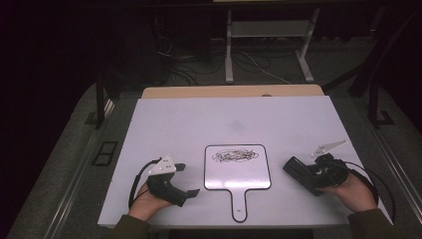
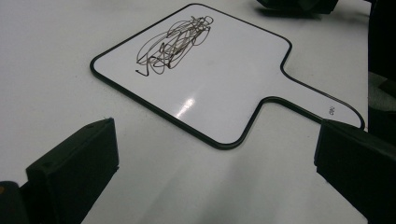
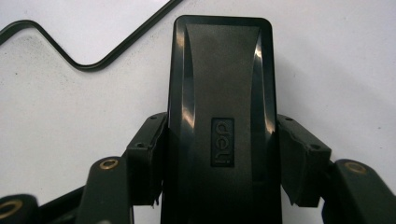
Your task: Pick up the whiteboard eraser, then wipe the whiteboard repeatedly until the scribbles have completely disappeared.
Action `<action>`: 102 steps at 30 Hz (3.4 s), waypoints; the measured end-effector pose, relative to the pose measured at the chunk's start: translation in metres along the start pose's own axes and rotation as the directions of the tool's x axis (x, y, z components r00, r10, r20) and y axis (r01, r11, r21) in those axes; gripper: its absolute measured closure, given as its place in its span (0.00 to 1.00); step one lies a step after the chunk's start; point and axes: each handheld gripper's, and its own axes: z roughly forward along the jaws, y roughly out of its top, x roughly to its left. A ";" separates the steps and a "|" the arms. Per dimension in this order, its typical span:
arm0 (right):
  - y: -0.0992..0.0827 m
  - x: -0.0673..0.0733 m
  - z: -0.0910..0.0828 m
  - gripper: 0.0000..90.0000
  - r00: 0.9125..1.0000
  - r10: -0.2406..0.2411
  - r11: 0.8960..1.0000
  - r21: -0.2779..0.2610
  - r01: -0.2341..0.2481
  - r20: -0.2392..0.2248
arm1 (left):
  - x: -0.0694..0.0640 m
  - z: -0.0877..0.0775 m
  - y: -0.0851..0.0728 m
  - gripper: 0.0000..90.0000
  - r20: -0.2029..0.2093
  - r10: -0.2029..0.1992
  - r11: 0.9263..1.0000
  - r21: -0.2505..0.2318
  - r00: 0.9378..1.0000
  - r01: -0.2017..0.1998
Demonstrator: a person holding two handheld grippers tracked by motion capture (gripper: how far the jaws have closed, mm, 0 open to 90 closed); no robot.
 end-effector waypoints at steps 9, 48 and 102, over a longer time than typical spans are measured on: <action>0.004 0.001 -0.004 0.43 1.000 -0.005 1.000 -0.011 0.005 0.001 | 0.001 0.000 0.000 0.00 -0.004 -0.001 1.000 -0.005 1.000 0.001; 0.048 0.010 -0.002 0.43 0.998 -0.064 0.997 -0.036 0.063 -0.023 | 0.000 0.000 0.001 0.00 0.001 -0.008 1.000 -0.013 1.000 0.008; 0.148 0.038 0.084 0.43 0.984 -0.172 0.984 0.032 0.173 -0.039 | 0.001 0.000 0.000 0.00 0.004 0.001 1.000 -0.006 1.000 -0.001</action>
